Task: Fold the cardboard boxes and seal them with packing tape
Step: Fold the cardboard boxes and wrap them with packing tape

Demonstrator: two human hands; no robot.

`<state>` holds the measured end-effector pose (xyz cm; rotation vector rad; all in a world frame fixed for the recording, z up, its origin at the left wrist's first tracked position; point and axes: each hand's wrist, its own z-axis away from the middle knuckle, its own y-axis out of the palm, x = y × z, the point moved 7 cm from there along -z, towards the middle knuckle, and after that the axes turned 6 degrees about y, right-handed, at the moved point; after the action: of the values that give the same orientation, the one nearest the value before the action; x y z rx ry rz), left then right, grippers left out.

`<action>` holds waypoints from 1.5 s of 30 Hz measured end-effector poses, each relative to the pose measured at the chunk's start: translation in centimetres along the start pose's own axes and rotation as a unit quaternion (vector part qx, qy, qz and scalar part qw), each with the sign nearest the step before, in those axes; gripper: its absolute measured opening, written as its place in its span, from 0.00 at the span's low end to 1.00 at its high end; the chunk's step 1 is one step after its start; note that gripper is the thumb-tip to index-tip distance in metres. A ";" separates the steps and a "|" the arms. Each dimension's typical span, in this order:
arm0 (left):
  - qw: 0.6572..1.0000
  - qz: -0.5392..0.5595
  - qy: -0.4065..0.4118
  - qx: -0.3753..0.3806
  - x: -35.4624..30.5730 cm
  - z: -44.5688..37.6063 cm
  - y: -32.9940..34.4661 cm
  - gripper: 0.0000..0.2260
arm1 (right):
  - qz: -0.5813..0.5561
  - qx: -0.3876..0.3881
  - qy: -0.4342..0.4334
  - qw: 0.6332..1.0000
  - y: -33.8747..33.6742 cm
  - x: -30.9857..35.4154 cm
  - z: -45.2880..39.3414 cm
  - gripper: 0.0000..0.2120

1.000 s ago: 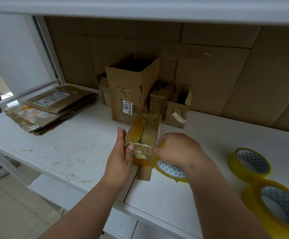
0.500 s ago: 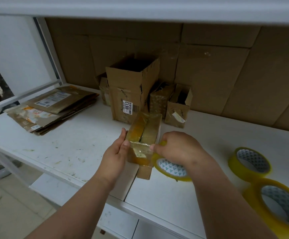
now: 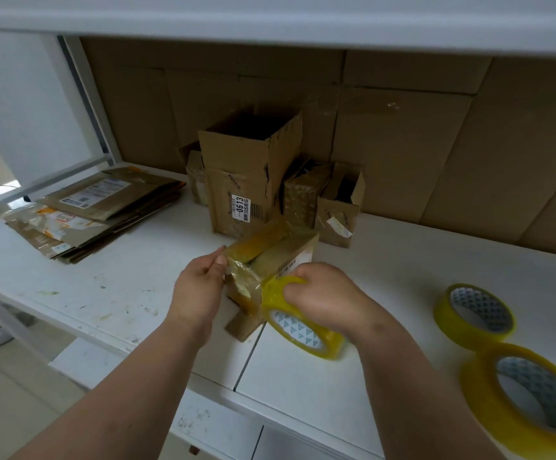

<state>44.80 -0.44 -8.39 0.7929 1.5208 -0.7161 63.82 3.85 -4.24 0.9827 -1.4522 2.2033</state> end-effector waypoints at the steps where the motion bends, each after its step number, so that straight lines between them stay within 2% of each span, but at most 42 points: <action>1: 0.998 -0.055 0.035 0.000 -0.5 0.0 0.1 0.12 | -0.014 0.007 0.007 1.000 0.0 -0.2 0.1 0.11; 2: 0.992 -0.108 0.062 0.008 -1.1 0.2 0.3 0.10 | -0.028 0.014 0.009 0.999 0.0 -0.3 0.1 0.11; 5: 0.961 -0.222 0.083 0.139 -1.0 0.0 1.4 0.37 | -0.070 0.037 0.003 0.997 0.0 -0.5 0.2 0.10; 7: 0.935 -0.275 0.091 0.204 -0.6 0.3 2.2 0.43 | -0.100 0.046 -0.009 0.994 0.2 -0.7 0.4 0.06; 10: 0.938 -0.285 0.113 0.161 -0.2 0.0 1.6 0.37 | -0.160 0.070 -0.031 0.984 0.9 -1.0 0.8 0.07; 14: 0.921 -0.325 0.172 0.132 -0.8 -0.2 1.4 0.30 | -0.243 0.077 0.004 0.967 0.6 -2.8 0.9 0.26; 15: 0.914 -0.337 0.186 0.131 -1.0 -0.1 1.5 0.27 | -0.257 0.079 0.016 0.963 0.5 -3.3 0.9 0.28; 17: 0.898 -0.363 0.203 0.142 -1.3 -0.2 2.0 0.25 | -0.271 0.104 0.016 0.957 0.8 -3.8 1.1 0.25; 20: 0.894 -0.367 0.201 0.159 -1.3 -0.6 2.5 0.26 | -0.302 0.154 -0.017 0.941 1.9 -3.7 2.0 0.18; 22: 0.894 -0.364 0.207 0.156 -1.4 -0.7 2.5 0.25 | -0.318 0.149 -0.037 0.936 2.4 -3.7 2.5 0.16; 27: 0.894 -0.361 0.208 0.164 -1.8 -0.7 2.8 0.24 | -0.327 0.127 -0.053 0.935 2.7 -4.1 3.2 0.18; 33: 0.901 -0.351 0.206 0.148 -1.9 -1.6 2.1 0.17 | -0.362 0.147 -0.056 0.919 2.7 -4.8 4.3 0.21; 39: 0.890 -0.375 0.197 0.168 -2.3 -2.0 2.8 0.18 | -0.401 0.146 -0.049 0.903 2.7 -5.7 5.2 0.20; 43: 0.918 -0.336 0.182 0.105 -2.1 -1.2 2.9 0.18 | -0.399 0.137 -0.040 0.906 2.8 -5.6 5.3 0.13; 45: 0.934 -0.307 0.166 0.074 -1.8 -0.9 2.9 0.18 | -0.403 0.139 -0.037 0.904 2.9 -5.5 5.4 0.12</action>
<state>46.78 1.81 -6.46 0.5580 2.0758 -1.2120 68.02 -1.70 -8.72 1.4409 -0.5590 1.7550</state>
